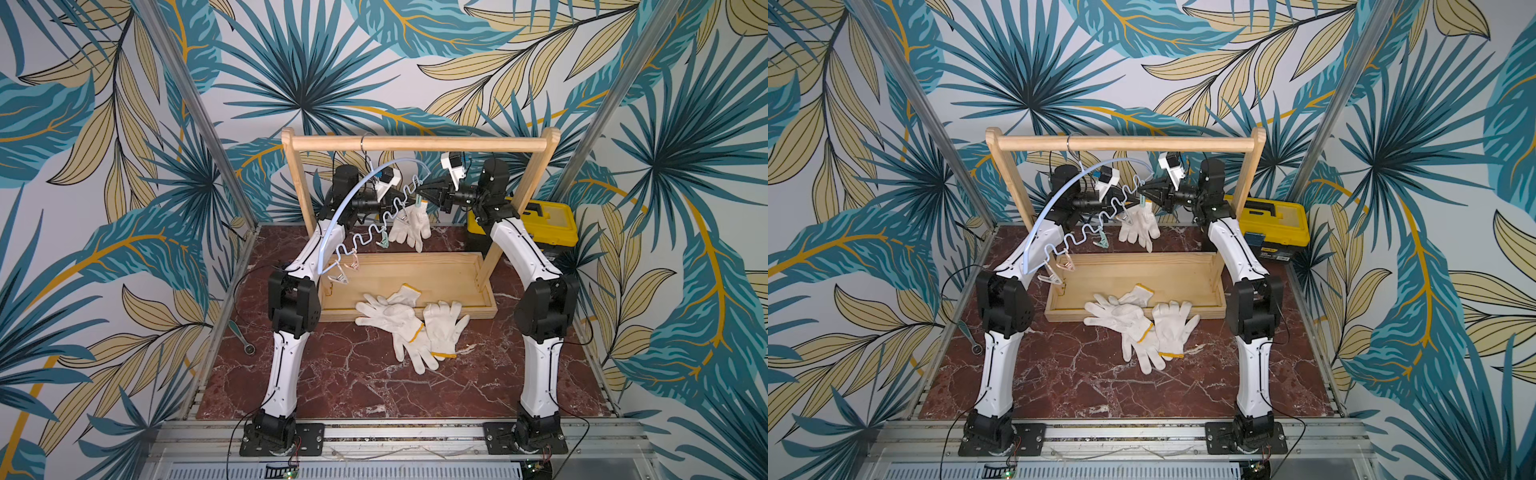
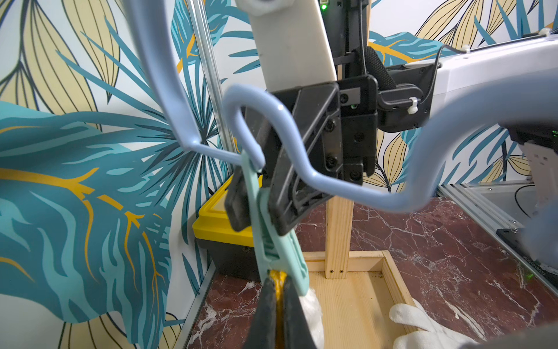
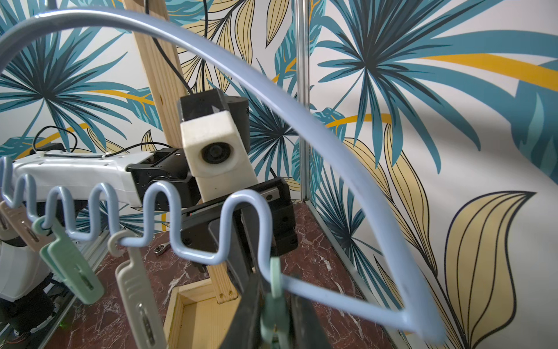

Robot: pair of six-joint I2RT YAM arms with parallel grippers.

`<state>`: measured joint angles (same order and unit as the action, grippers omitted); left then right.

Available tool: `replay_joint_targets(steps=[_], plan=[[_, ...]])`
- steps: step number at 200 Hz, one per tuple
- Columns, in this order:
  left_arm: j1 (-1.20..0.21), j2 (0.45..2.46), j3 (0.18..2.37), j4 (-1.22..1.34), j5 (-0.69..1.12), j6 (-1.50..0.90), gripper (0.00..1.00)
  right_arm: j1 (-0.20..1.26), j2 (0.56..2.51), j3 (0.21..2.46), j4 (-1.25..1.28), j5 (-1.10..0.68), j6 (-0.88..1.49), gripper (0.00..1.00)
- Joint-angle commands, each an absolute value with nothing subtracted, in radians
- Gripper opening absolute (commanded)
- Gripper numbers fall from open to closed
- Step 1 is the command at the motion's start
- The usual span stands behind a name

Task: Clip the gloves onto a hanger to dry
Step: Clamp the glove onto the hanger.

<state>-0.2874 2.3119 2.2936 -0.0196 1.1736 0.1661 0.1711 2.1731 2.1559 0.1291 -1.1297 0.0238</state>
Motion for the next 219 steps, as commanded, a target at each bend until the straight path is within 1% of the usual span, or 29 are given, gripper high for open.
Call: replay_joint_targets(steps=[1,17,34,42,55,75,90,125,143,151,158,184,219], plan=[[-0.29,2.292,2.336,-0.011,1.2,0.153,0.0,0.176,2.132,2.135,0.112,-1.117,-0.005,0.07],[-0.29,2.29,2.336,-0.011,1.194,0.153,0.0,0.176,2.13,2.133,0.103,-1.117,-0.008,0.08],[-0.29,2.287,2.341,-0.011,1.194,0.152,0.0,0.176,2.129,2.131,0.098,-1.115,-0.01,0.14],[-0.292,2.287,2.342,-0.011,1.195,0.152,0.0,0.177,2.127,2.127,0.096,-1.114,-0.013,0.18],[-0.292,2.287,2.342,-0.011,1.199,0.15,0.0,0.176,2.121,2.118,0.095,-1.105,-0.018,0.3],[-0.292,2.283,2.341,-0.011,1.203,0.149,0.0,0.176,2.115,2.112,0.096,-1.096,-0.022,0.41],[-0.292,2.281,2.338,-0.011,1.201,0.149,0.0,0.176,2.11,2.106,0.096,-1.085,-0.026,0.49],[-0.292,2.272,2.321,-0.011,1.182,0.154,0.0,0.176,2.063,2.03,0.126,-1.022,-0.05,0.61],[-0.292,2.261,2.294,-0.011,1.145,0.159,0.18,0.176,2.03,1.982,0.13,-0.988,-0.062,0.65],[-0.292,2.252,2.277,-0.011,1.125,0.165,0.25,0.176,2.012,1.951,0.142,-0.969,-0.063,0.66],[-0.292,2.246,2.26,-0.011,1.104,0.172,0.29,0.176,1.996,1.92,0.157,-0.953,-0.063,0.68],[-0.292,2.223,2.205,-0.011,1.015,0.192,0.38,0.177,1.925,1.806,0.192,-0.879,-0.072,0.69],[-0.292,2.203,2.164,-0.011,0.875,0.191,0.43,0.181,1.819,1.656,0.212,-0.795,-0.08,0.72]])
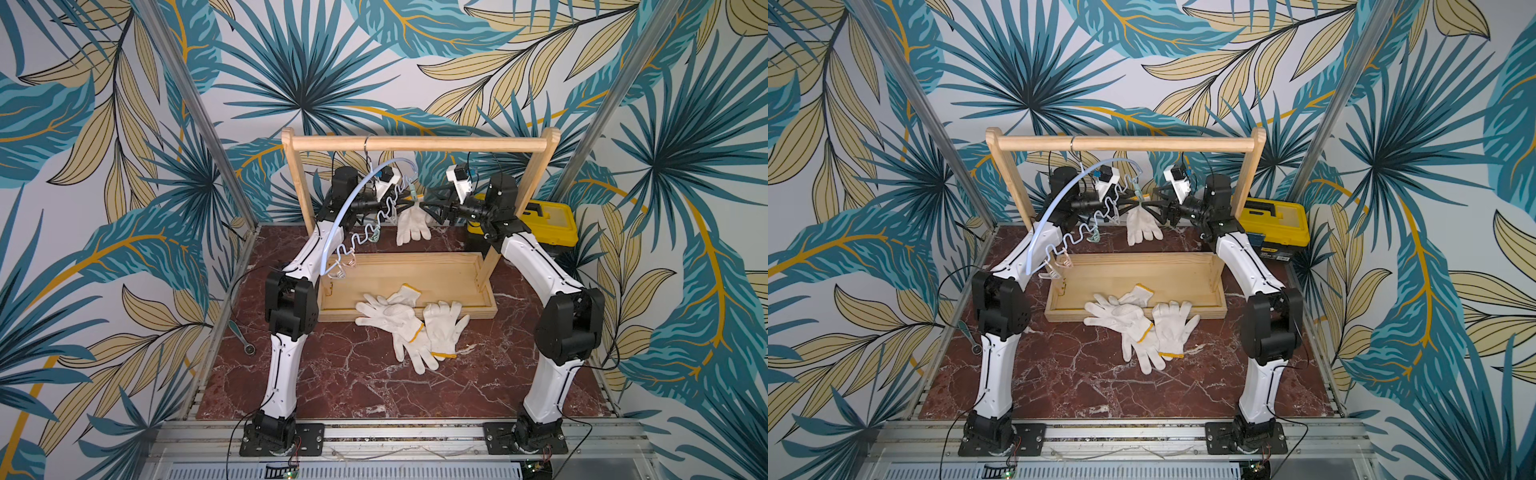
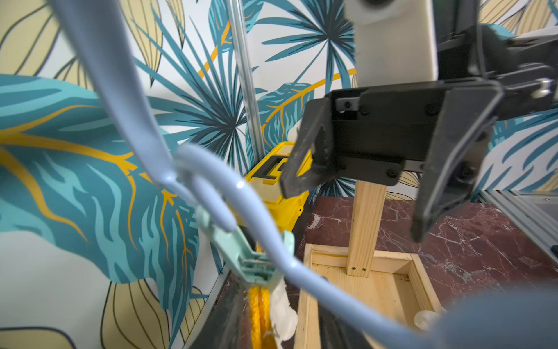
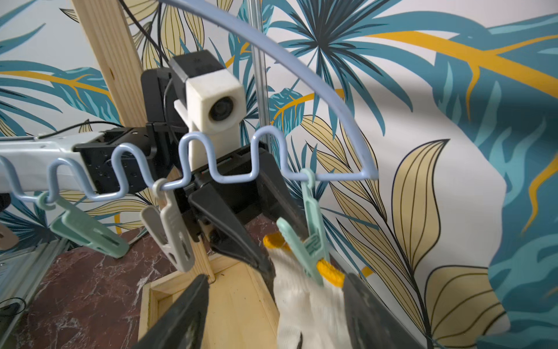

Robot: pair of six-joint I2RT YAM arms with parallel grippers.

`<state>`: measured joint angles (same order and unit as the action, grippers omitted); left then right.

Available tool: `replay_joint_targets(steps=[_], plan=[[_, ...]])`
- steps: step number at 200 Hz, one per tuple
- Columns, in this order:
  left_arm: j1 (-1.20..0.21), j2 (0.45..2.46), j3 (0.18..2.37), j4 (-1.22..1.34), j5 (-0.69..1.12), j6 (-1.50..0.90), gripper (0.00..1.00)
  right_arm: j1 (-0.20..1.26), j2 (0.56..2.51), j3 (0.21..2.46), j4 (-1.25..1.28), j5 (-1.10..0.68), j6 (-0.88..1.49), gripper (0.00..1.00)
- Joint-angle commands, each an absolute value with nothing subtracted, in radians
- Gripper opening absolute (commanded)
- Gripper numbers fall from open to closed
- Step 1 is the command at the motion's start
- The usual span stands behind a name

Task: Clip the gloves onto a hanger to dry
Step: Clamp the glove onto the hanger.

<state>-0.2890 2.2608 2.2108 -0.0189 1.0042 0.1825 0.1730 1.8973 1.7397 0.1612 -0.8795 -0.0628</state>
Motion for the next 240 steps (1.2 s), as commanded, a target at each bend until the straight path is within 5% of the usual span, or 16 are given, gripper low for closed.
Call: replay_joint_targets(steps=[1,123,240], plan=[[-0.292,2.202,2.162,-0.011,0.87,0.191,0.43,0.181,1.816,1.652,0.212,-0.793,-0.08,0.72],[-0.306,2.043,1.885,0.046,0.443,0.21,0.48,0.257,1.582,1.352,-0.011,-0.558,-0.093,0.77],[-0.309,1.899,1.667,0.048,0.433,0.273,0.64,0.293,1.426,1.11,-0.097,-0.386,-0.001,0.77]])
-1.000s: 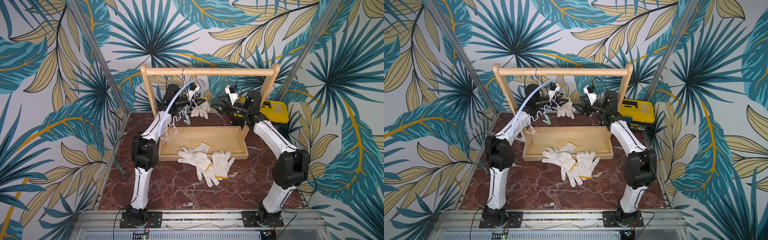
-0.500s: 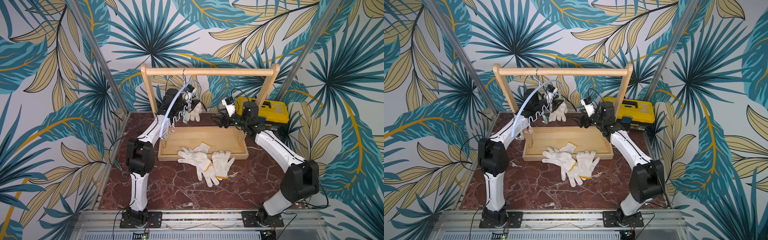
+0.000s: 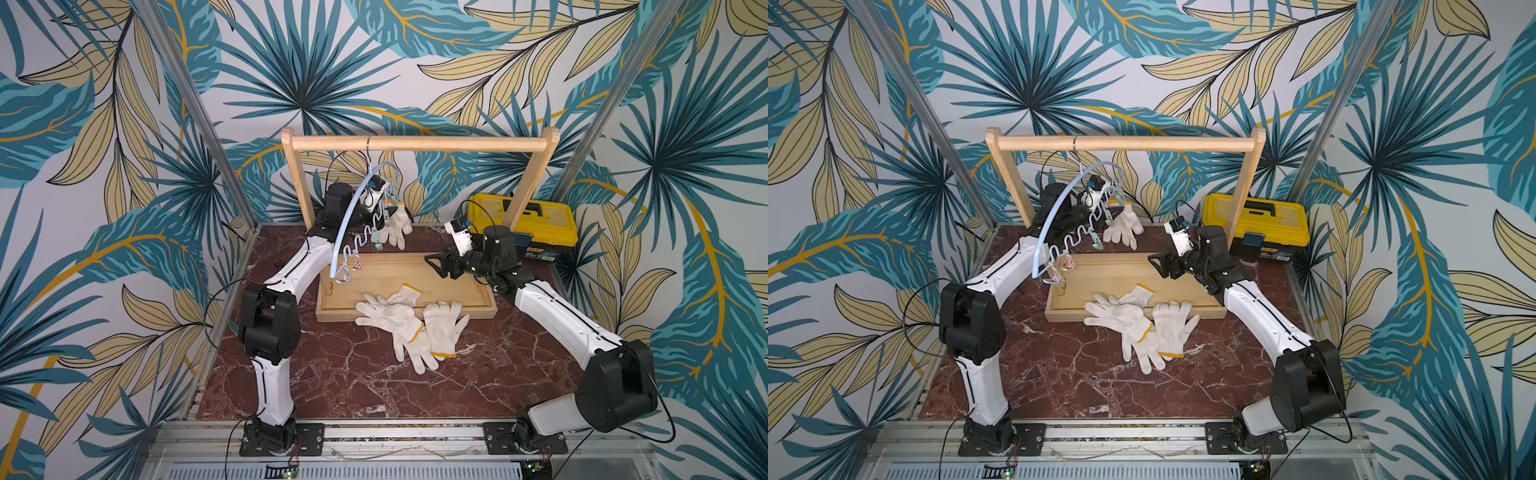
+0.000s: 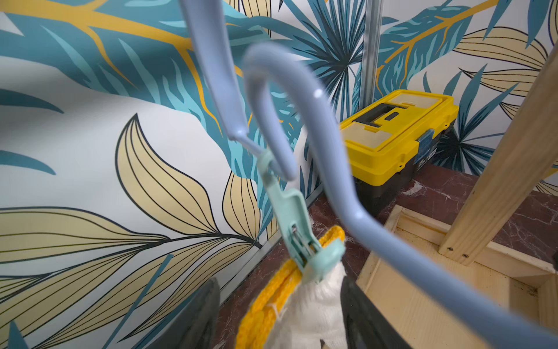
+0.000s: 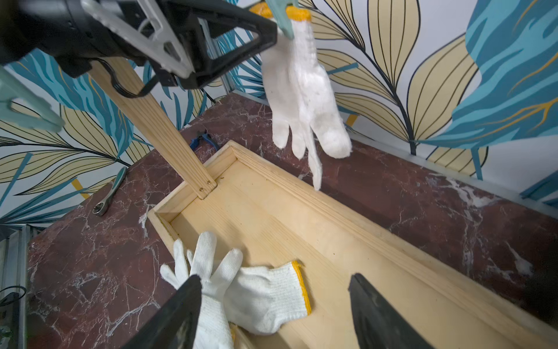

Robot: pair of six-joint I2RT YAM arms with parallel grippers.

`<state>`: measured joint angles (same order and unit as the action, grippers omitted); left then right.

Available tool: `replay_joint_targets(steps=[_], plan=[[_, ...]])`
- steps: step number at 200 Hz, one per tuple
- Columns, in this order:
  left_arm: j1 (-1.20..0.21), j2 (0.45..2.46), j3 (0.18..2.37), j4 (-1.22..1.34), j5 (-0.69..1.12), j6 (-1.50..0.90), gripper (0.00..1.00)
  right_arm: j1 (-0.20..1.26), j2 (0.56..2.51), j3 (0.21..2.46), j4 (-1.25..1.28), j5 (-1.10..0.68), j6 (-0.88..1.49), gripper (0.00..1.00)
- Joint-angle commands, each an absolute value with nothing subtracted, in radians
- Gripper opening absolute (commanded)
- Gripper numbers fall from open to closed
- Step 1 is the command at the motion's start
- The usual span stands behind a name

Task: Clip the gloves onto a hanger to dry
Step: Clamp the glove onto the hanger.

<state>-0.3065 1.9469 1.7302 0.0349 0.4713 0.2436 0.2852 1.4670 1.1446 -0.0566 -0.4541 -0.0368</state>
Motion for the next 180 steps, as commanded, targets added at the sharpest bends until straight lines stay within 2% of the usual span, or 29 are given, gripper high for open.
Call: replay_joint_targets(steps=[1,74,117,180], plan=[[-0.309,1.897,1.665,0.049,0.43,0.274,0.64,0.293,1.426,1.109,-0.098,-0.383,0.0,0.77],[-0.31,1.839,1.537,0.048,0.277,0.271,0.65,0.311,1.369,1.054,-0.208,-0.261,0.076,0.76],[-0.31,1.805,1.468,0.048,0.256,0.27,0.65,0.323,1.315,1.02,-0.329,-0.11,0.186,0.74],[-0.328,1.74,1.351,0.048,0.196,0.269,0.66,0.378,1.299,0.964,-0.455,-0.027,0.289,0.72]])
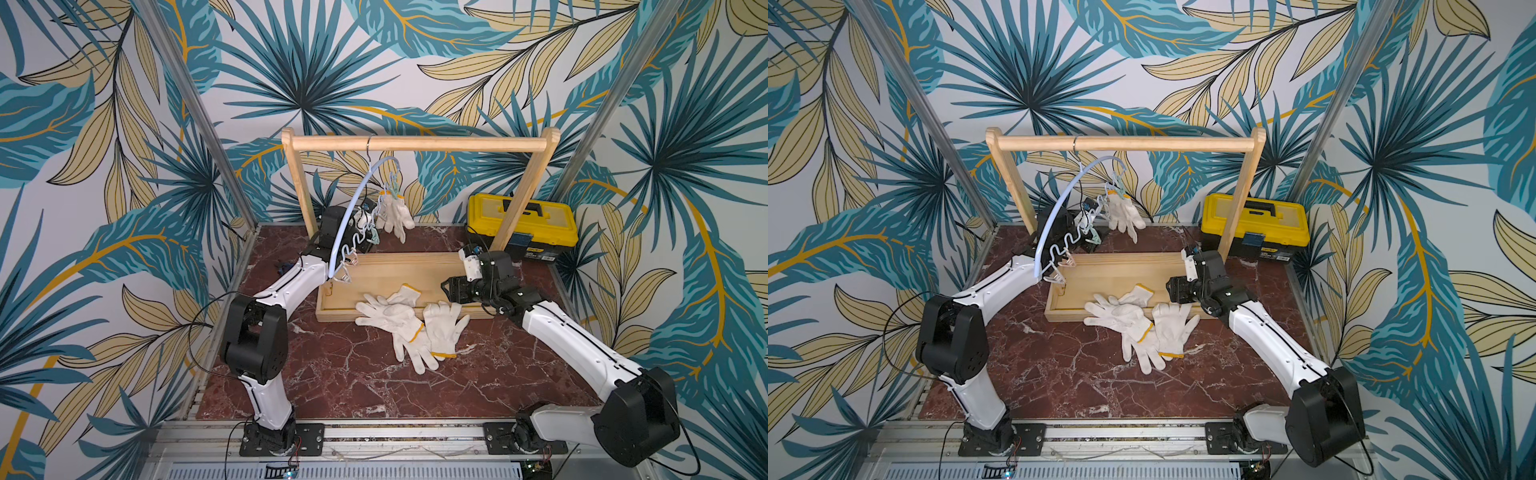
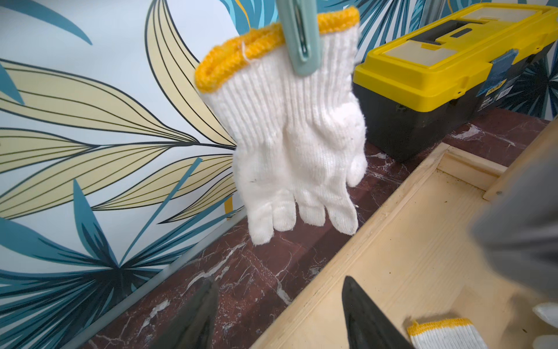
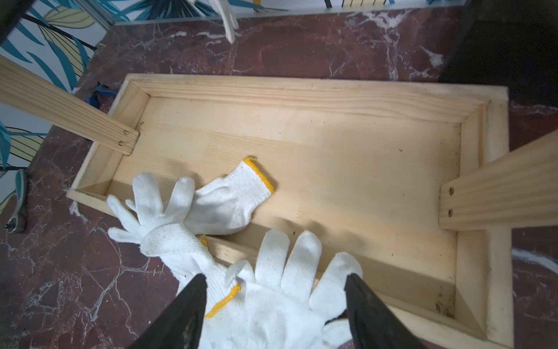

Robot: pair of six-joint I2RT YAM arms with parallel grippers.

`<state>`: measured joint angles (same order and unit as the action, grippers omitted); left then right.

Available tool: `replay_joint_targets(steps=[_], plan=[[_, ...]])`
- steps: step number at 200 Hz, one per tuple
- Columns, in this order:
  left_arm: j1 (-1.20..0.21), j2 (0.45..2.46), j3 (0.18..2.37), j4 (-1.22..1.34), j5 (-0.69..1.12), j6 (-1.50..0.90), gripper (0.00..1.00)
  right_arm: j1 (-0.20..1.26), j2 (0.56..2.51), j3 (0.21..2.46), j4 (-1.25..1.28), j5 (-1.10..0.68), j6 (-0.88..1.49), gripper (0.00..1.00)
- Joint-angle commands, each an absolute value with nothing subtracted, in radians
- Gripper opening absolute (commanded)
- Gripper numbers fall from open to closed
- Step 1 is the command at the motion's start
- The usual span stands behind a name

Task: Clip the gloves onto a hanger to dry
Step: Clamp the glove onto the hanger, then pick up the glove from the center of the board.

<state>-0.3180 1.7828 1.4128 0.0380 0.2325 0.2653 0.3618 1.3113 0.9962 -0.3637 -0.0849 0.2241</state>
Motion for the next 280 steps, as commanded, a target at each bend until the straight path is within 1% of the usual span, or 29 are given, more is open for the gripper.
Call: replay_joint_targets(steps=[1,41,100,155,181,215,245,280], plan=[[-0.328,1.739,1.349,0.048,0.196,0.269,0.66,0.378,1.298,0.964,-0.459,-0.025,0.292,0.72],[-0.344,1.692,1.25,0.048,0.18,0.259,0.67,0.388,1.271,0.902,-0.505,-0.014,0.365,0.68],[-0.387,1.628,1.104,0.083,0.13,0.257,0.67,0.409,1.273,0.799,-0.505,-0.064,0.455,0.63],[-0.405,1.529,0.917,0.182,0.147,0.208,0.67,0.441,1.361,0.754,-0.459,-0.086,0.498,0.58],[-0.43,1.47,0.818,0.22,0.127,0.206,0.67,0.45,1.383,0.741,-0.439,-0.085,0.522,0.56],[-0.474,1.398,0.728,0.237,0.12,0.213,0.67,0.469,1.431,0.737,-0.406,-0.09,0.546,0.52],[-0.523,1.345,0.675,0.238,0.121,0.234,0.67,0.48,1.483,0.75,-0.388,-0.064,0.557,0.49],[-0.556,1.286,0.615,0.238,0.149,0.27,0.67,0.485,1.528,0.773,-0.425,0.0,0.559,0.42]])
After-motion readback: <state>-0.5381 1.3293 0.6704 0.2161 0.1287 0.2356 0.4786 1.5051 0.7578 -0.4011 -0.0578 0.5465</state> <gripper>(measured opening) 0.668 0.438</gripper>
